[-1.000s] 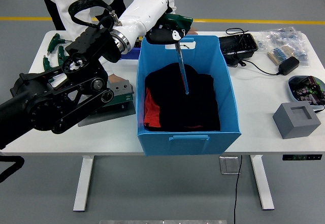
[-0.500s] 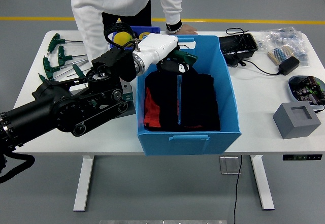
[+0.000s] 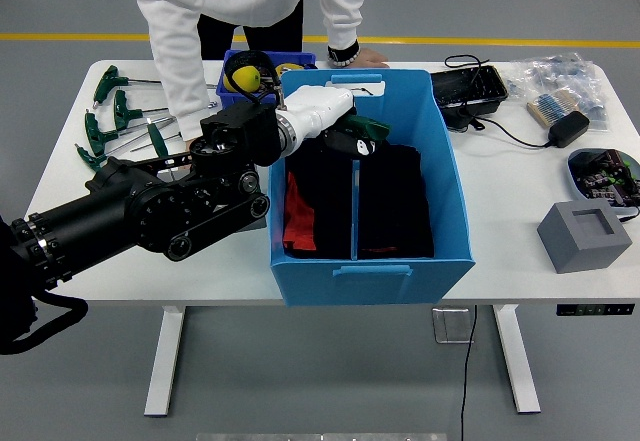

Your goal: Lift tool from toolbox,place it in box,lift tool from toolbox,place it in box

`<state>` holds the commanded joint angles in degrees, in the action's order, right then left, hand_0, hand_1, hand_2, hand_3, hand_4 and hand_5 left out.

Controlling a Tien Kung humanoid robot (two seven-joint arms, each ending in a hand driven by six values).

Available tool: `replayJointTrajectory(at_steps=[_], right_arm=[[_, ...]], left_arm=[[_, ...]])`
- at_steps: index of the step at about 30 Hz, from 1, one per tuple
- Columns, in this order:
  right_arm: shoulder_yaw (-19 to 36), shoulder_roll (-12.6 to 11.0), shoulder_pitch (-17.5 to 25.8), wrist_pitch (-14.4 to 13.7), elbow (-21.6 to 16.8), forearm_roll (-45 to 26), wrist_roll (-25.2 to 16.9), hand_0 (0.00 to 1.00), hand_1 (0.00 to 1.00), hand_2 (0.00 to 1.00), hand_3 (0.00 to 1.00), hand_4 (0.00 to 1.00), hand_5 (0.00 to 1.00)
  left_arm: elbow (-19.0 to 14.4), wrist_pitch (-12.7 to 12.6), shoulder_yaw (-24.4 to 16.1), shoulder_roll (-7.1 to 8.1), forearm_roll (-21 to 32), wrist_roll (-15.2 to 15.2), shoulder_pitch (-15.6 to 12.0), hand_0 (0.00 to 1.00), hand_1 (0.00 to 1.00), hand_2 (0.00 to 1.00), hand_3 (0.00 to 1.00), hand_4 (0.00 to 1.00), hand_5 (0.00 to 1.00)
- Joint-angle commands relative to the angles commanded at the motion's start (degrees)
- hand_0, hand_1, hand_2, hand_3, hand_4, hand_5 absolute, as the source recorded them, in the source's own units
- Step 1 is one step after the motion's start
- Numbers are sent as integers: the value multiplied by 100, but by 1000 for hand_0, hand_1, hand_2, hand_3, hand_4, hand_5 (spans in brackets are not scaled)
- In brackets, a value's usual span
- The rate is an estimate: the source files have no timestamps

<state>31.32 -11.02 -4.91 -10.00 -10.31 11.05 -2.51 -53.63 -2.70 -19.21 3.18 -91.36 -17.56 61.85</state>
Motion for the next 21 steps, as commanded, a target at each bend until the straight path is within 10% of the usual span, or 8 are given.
replayJointTrajectory(at_steps=[21], right_arm=[[-162,-50,-97,-14,0,-43,-15,702,683,746,593,806,703]], left_arm=[[466,481,492,-318,-26,225,317,195,28,65,80,658,499]])
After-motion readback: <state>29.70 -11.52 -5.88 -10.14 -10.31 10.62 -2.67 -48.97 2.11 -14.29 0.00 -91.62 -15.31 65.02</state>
